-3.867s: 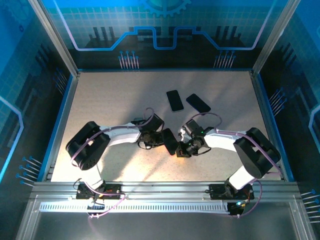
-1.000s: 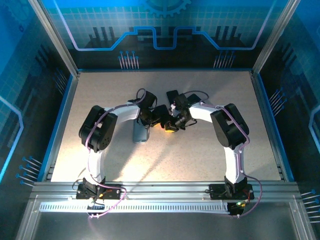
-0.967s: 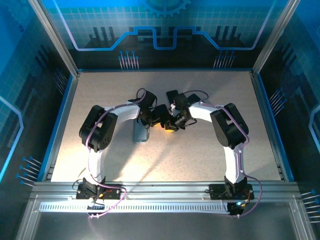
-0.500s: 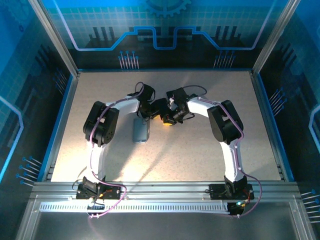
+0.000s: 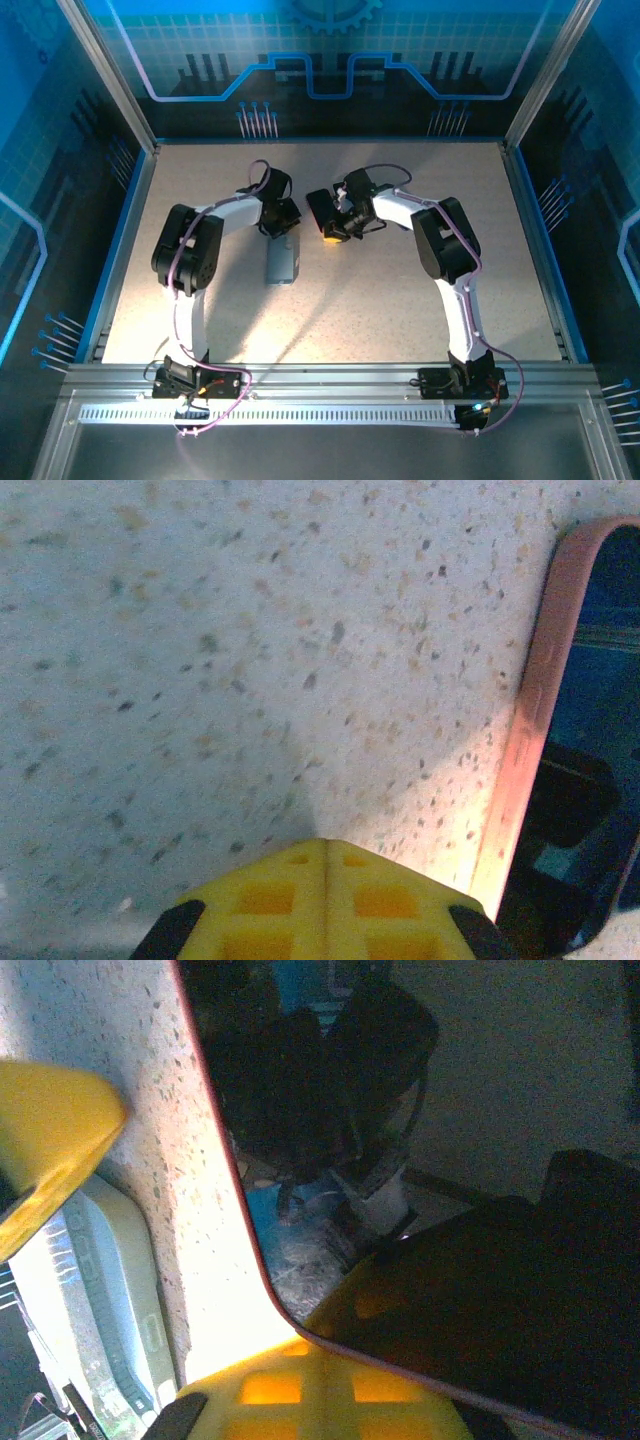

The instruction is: Put the phone into the phone case

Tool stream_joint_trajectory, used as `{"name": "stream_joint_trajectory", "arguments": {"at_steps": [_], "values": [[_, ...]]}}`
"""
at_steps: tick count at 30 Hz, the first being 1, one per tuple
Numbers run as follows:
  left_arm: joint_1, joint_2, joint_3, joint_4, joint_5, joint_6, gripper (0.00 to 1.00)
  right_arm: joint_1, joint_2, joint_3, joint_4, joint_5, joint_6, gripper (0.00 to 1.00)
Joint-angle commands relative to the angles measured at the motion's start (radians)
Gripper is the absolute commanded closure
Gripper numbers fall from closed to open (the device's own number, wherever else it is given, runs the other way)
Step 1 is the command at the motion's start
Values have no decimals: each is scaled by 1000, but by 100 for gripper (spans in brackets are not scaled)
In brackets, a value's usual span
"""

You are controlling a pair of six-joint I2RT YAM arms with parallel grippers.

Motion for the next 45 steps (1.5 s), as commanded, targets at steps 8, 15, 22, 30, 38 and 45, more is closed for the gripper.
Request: {"name": "stream_joint_trajectory", "arguments": {"at_steps": [8,15,22,30,38,45], "values": [[7,-229,-100,-32,-25,27,97,-30,-34,-3,122,61,-33,100],[4,-410,-196,-57,-4,33,95,-112,-338,-185,75,42,-92,84],[-34,-579,-343,-65,9,36,92,-311,-421,-219,-13,135,-202,60],[-64,-650,-462,-80,17,10,90,-413,-243,-60,-99,279,-325,38],[-64,-650,-483,-89,17,6,89,-430,-100,93,-168,288,-363,28],[-64,-630,-476,-87,18,17,89,-433,-35,141,-214,258,-400,22]]}}
